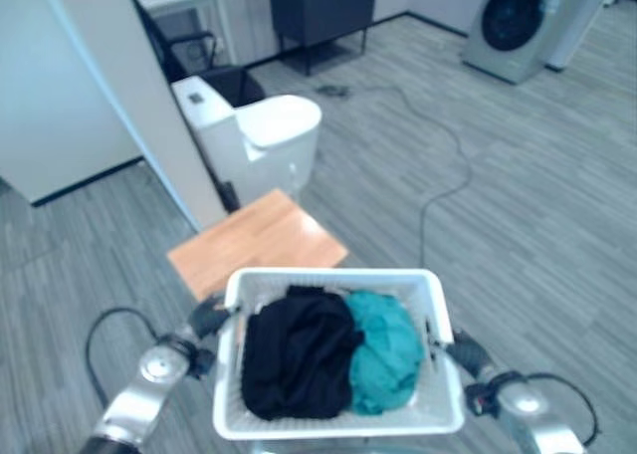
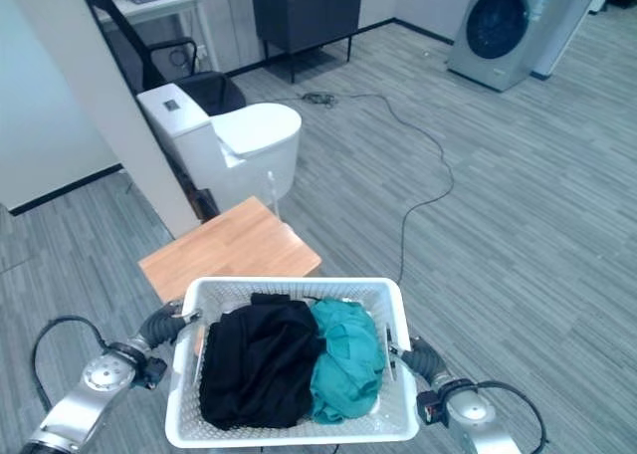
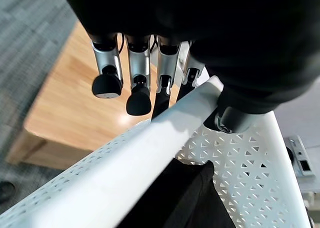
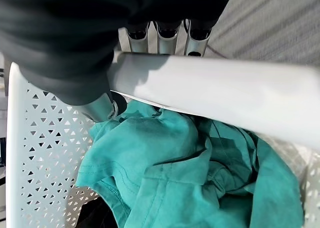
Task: Grab the laundry basket,head to the washer,open it,put in the laundry and shut it.
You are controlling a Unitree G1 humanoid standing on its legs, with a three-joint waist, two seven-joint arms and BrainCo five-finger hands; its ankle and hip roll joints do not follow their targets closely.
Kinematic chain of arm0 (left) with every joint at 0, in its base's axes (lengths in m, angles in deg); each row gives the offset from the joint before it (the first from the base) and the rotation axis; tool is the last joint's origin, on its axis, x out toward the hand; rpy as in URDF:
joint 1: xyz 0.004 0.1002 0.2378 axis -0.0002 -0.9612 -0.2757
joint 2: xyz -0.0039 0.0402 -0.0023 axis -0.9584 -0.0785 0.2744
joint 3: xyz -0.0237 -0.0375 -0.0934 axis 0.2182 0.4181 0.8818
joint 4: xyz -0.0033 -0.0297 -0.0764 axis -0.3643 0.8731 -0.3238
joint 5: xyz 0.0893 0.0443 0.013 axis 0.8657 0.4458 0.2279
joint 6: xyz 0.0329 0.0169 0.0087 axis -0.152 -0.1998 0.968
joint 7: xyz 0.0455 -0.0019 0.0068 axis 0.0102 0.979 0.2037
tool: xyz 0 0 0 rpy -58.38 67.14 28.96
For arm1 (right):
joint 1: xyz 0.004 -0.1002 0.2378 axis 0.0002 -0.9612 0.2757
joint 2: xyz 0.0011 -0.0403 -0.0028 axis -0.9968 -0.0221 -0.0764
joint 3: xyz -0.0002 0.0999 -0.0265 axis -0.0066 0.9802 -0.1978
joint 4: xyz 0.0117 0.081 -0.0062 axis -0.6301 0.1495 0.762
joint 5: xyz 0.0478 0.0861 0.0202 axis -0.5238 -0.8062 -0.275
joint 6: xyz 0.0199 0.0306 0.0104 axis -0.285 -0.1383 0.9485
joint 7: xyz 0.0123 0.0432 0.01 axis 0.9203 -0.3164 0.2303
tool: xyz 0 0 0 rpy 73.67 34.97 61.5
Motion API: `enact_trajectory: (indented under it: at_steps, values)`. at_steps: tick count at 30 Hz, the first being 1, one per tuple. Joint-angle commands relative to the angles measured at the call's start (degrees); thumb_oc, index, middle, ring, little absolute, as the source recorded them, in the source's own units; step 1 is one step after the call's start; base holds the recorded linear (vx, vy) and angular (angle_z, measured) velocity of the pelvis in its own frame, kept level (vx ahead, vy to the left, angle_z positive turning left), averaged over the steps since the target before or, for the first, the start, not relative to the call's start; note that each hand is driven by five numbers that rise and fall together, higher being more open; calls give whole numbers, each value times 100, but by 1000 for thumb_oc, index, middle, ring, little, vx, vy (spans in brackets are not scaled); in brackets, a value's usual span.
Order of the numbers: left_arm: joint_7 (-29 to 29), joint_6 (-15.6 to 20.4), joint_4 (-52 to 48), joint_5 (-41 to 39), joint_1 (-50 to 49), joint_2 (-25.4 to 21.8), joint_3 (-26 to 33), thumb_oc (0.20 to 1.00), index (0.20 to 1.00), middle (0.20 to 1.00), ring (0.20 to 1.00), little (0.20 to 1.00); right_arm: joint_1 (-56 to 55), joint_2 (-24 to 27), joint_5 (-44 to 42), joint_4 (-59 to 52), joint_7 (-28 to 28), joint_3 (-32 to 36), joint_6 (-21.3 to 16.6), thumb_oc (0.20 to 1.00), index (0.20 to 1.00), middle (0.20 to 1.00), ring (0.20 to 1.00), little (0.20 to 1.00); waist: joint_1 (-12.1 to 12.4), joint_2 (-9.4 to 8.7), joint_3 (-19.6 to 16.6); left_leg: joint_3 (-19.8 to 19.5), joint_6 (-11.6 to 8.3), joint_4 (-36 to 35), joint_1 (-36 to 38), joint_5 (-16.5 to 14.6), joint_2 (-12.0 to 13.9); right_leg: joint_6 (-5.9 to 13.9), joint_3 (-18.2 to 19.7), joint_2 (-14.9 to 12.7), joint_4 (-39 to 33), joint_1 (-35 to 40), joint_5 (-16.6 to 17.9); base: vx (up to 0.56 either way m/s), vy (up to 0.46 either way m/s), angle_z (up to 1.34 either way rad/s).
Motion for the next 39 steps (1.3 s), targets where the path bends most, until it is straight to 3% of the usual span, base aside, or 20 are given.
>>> enact_trajectory:
  at_steps: [1,15,25,33,39]
  values:
    - [-237,663,-332,-835,838,-81,368,200,200,200,200,200,321,-101,-598,-485,222,136,-364,200,200,200,200,200,20,-310,-93,-100,432,483,-383,-240,-167,-133,136,-105,345,-64,-113,0,0,0]
    - [-193,691,-284,-913,645,-58,490,200,200,200,200,200,521,-118,-552,-457,172,-26,-414,200,200,200,200,200,80,-291,-65,-110,414,741,-286,-448,-102,-180,402,-16,197,8,-89,30,-10,-7]
    - [-199,719,-314,-919,570,-54,544,200,200,200,200,200,507,-155,-521,-484,153,-28,-434,200,200,200,200,200,69,-262,-135,-79,398,752,-220,-490,-91,-199,378,-4,157,70,-106,19,0,-4]
    - [-184,702,-296,-890,625,-28,521,200,200,200,200,200,465,-183,-489,-445,119,9,-424,200,200,200,200,200,37,-240,-154,-101,352,771,-227,-445,-50,-232,402,36,187,72,-144,-8,-13,-1]
    - [-95,694,-163,-913,956,-122,343,200,200,200,200,200,524,-188,-550,-339,22,16,-443,200,200,200,200,200,-37,-144,-75,-233,226,737,-247,-122,174,-488,478,343,602,-8,-485,-68,-140,2]
